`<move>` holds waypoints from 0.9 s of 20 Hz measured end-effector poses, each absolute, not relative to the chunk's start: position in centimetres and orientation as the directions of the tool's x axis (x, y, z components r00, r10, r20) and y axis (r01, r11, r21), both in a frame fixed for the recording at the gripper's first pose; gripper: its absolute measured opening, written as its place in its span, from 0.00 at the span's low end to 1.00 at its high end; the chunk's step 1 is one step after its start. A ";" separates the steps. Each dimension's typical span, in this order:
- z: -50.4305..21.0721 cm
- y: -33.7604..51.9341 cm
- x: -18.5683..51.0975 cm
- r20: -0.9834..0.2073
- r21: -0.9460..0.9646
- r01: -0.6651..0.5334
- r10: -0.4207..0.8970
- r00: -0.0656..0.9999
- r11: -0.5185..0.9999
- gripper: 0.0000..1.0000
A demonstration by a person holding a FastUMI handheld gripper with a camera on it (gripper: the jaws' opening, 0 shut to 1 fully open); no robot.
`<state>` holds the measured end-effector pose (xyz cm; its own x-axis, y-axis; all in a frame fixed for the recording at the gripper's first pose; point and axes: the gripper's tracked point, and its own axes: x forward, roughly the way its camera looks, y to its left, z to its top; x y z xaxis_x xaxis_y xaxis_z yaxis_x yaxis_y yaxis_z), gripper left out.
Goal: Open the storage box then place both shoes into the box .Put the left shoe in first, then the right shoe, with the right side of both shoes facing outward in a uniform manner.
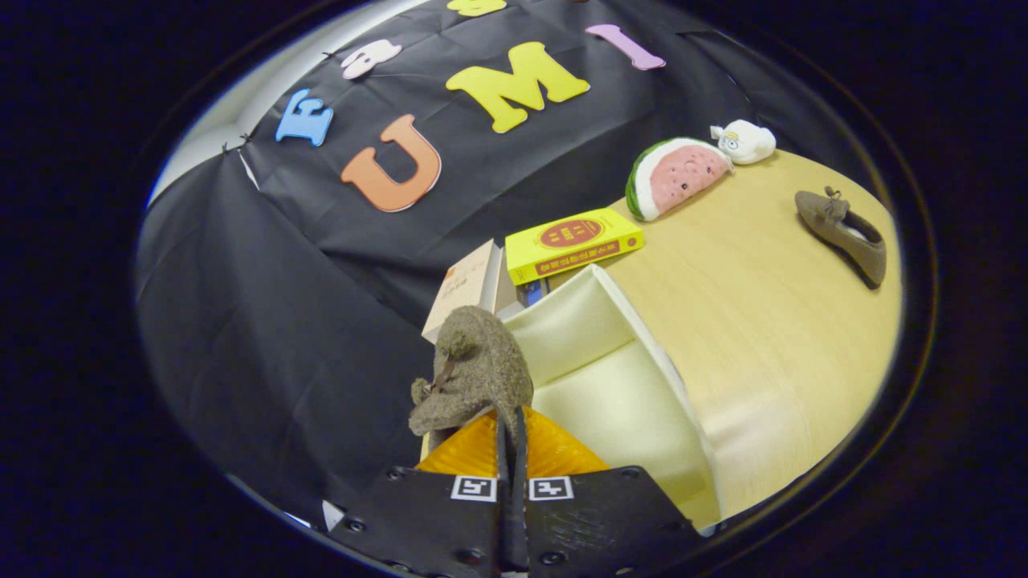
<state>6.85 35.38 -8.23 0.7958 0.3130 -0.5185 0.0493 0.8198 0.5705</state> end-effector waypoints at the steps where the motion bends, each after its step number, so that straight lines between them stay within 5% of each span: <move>1: -8.7 35.7 6.9 -0.528 0.563 0.053 0.309 0.791 0.825 0.00; 4: -9.6 37.2 6.8 -0.530 0.560 0.018 0.342 0.776 0.828 0.03; 6: -9.1 38.2 6.4 -0.514 0.553 -0.039 0.378 0.770 0.833 0.16; 13: -3.5 35.5 4.8 -0.379 0.349 -0.245 0.375 0.846 0.905 0.86; 18: 1.6 27.3 4.3 -0.232 0.188 -0.282 0.321 0.918 0.941 0.94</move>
